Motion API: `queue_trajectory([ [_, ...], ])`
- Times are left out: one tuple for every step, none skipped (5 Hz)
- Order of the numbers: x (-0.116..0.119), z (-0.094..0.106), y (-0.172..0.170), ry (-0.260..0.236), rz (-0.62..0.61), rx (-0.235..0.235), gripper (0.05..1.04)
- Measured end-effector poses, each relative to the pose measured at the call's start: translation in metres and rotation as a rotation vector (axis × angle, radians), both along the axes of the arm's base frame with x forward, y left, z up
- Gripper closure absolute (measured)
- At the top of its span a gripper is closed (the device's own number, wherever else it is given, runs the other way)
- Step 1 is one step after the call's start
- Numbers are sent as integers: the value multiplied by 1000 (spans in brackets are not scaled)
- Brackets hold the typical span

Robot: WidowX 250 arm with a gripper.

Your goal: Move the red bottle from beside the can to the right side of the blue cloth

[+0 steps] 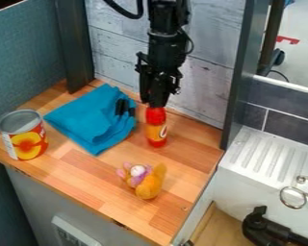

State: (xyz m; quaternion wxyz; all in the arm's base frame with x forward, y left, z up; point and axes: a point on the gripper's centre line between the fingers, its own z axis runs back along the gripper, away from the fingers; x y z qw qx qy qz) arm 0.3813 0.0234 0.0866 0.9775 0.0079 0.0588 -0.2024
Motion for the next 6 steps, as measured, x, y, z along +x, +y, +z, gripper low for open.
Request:
queue_trajectory([
  [-1, -4, 0, -11, 9, 1, 679],
  [-5, -8, 4, 11, 41, 30, 362],
  [-2, 11, 2, -54, 63, 69, 101],
  [-7, 58, -8, -191, 63, 116, 77],
  [-35, 76, -7, -204, 138, 134, 83],
  [-81, 77, -10, -129, 207, 114, 83],
])
